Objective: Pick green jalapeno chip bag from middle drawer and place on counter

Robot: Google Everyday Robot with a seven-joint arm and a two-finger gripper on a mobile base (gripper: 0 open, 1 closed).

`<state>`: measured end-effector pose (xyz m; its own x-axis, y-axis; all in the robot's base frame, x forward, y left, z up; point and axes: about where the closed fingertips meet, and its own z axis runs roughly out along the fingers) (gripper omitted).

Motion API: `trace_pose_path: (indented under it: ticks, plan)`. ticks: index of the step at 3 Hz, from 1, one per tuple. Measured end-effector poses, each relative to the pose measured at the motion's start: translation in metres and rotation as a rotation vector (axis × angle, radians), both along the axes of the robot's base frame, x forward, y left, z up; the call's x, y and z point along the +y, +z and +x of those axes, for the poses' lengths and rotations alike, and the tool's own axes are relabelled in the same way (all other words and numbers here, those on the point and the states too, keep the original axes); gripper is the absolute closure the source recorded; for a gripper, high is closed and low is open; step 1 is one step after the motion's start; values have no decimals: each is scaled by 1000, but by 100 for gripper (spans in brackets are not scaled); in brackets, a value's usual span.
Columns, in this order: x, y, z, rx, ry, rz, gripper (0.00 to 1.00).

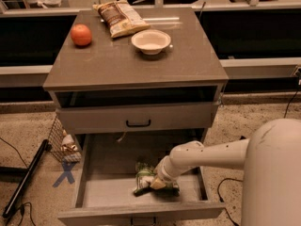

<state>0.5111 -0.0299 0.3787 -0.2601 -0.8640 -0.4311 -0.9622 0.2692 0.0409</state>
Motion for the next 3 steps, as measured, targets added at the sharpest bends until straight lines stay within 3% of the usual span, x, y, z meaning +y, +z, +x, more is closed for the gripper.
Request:
trace_pose_path:
  ticks: [1, 2, 3]
  plan:
    - [1, 1, 0, 0, 2, 12, 84]
    - [1, 4, 0, 0, 2, 12, 100]
    - [0, 8, 0, -3, 1, 16, 100]
